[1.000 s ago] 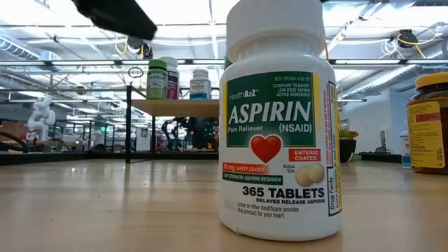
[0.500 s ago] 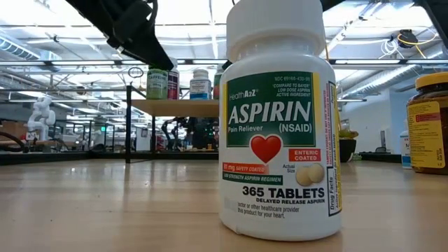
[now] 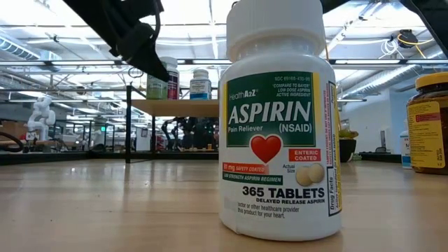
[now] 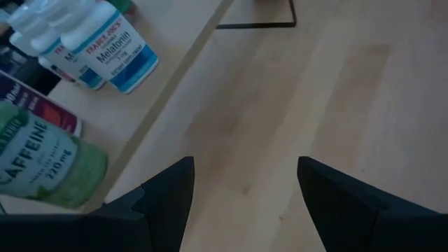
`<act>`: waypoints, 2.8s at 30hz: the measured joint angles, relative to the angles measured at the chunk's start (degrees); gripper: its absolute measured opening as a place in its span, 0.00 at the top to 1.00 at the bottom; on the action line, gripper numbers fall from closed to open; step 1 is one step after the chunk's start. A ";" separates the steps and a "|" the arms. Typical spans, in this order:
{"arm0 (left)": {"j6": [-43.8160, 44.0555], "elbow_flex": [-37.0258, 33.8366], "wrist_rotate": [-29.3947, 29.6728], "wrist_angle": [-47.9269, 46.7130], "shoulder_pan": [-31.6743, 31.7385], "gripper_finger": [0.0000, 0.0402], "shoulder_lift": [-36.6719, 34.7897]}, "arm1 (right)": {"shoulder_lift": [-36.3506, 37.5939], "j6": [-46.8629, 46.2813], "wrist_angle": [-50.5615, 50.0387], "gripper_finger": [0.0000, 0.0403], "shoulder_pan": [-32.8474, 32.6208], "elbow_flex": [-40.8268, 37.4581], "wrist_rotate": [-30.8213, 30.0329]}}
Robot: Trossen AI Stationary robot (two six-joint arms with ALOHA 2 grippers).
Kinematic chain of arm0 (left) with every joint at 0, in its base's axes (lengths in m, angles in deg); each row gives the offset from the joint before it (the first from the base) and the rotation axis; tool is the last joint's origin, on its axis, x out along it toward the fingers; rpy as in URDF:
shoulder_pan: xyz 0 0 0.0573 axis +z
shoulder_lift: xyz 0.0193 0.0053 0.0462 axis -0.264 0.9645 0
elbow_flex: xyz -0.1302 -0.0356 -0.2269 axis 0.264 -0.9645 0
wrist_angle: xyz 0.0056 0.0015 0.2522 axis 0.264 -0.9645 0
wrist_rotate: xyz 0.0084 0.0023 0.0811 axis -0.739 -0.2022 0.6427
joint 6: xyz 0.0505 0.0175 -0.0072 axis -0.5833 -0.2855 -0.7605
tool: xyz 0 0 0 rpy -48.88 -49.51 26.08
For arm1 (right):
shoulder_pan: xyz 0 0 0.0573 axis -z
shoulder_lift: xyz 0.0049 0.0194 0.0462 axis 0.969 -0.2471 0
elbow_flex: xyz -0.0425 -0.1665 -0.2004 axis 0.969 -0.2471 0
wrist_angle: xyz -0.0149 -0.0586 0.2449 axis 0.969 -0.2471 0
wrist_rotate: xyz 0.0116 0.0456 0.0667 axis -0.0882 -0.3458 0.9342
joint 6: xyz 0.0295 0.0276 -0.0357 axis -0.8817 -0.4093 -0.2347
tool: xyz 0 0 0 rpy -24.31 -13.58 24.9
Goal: Pick and place medicine bottles onto shelf by color
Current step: Put the green pill bottle on the top shelf, then put the white and green pill bottle on the shelf
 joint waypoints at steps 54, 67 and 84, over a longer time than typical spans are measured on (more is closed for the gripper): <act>-18.09 -8.07 -38.99 52.27 5.00 0.36 11.82 | 37.74 -15.79 59.07 0.22 -39.54 -60.67 -42.42; -19.63 -7.85 -48.11 73.71 -3.45 0.36 25.58 | 42.85 -20.04 53.55 0.22 -39.89 -60.67 -34.43; -15.80 1.81 -64.62 74.52 -7.43 0.11 38.44 | 45.22 -21.07 55.36 0.22 -40.63 -60.67 -34.47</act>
